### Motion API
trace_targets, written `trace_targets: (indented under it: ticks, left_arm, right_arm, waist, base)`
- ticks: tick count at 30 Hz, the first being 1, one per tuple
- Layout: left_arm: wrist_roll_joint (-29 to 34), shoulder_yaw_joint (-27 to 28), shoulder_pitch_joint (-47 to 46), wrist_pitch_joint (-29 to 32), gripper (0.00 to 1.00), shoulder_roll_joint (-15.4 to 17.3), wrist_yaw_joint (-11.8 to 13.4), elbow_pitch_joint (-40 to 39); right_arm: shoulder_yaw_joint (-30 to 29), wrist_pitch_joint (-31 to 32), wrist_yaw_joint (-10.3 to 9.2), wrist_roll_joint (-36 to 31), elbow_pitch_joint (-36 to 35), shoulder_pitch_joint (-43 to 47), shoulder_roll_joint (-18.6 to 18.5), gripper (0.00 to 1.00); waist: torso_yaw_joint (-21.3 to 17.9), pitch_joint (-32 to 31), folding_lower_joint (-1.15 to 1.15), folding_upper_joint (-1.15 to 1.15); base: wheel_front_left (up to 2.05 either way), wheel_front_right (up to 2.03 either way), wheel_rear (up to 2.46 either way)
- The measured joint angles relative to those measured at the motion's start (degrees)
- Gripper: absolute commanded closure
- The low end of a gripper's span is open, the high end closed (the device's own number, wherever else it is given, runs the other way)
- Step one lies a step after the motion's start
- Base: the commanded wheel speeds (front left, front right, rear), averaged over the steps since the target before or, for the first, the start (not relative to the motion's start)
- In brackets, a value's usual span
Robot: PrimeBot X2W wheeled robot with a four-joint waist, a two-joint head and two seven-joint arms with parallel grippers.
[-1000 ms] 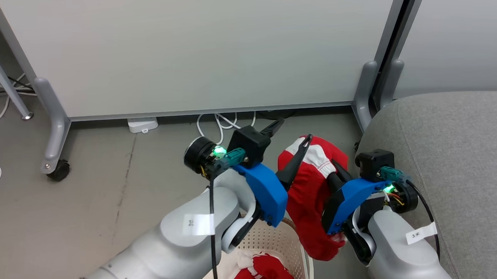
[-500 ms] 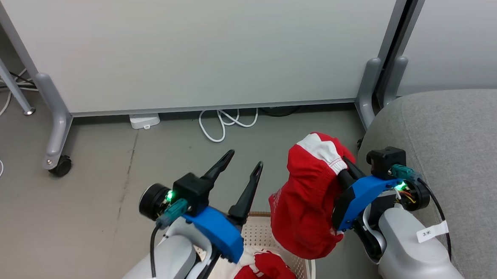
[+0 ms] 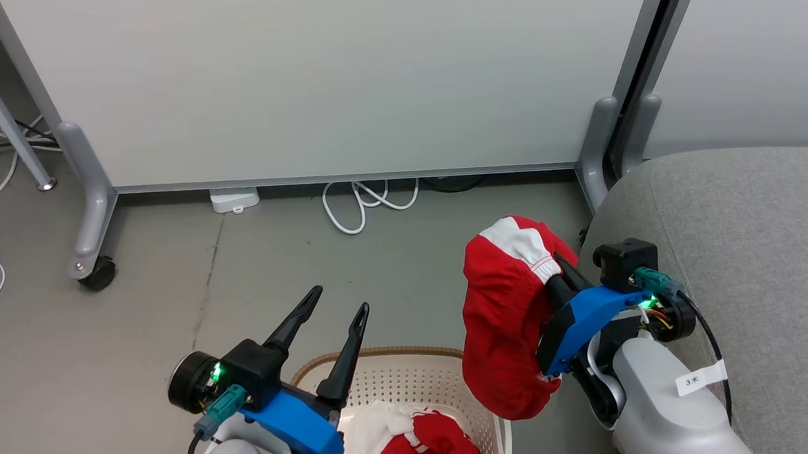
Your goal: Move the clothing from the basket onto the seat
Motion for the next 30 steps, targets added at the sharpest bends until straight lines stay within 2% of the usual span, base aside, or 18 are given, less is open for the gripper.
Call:
trace_targets:
  ticks: [7,16,23,30]
  left_arm:
    - [3.16,3.80,4.02,0.00,0.00,-0.76,-1.22,-0.82]
    - [4.69,5.64,5.28,-0.01,0.00,-2.16,-1.77,-0.70]
    - [5.10,6.03,5.27,-0.01,0.00,-2.75,-1.86,-0.86]
    - [4.99,5.70,5.00,0.00,0.00,-2.72,-1.87,-1.43]
  right_arm:
    - [0.16,-0.01,0.00,0.43,-0.40,0.48,0.02,1.00]
    - [0.26,-0.08,0.00,0.97,-0.97,0.73,-0.15,1.00]
    - [0.68,-0.08,0.00,1.15,-1.75,0.88,-0.08,1.00]
    - [0.67,-0.10,0.00,1.15,-2.80,0.86,-0.20,1.00]
  waist:
    - [-0.22,-0.14,0.00,0.00]
    - [-1.09,-0.33,0.00,0.00]
    - [-3.51,-0.05,0.00,0.00]
    - [-7.83,0.49,0.00,0.00]
  base:
    - [0.00,0.00,0.00]
    - [0.00,0.00,0.00]
    - [0.00,0.00,0.00]
    - [0.00,0.00,0.00]
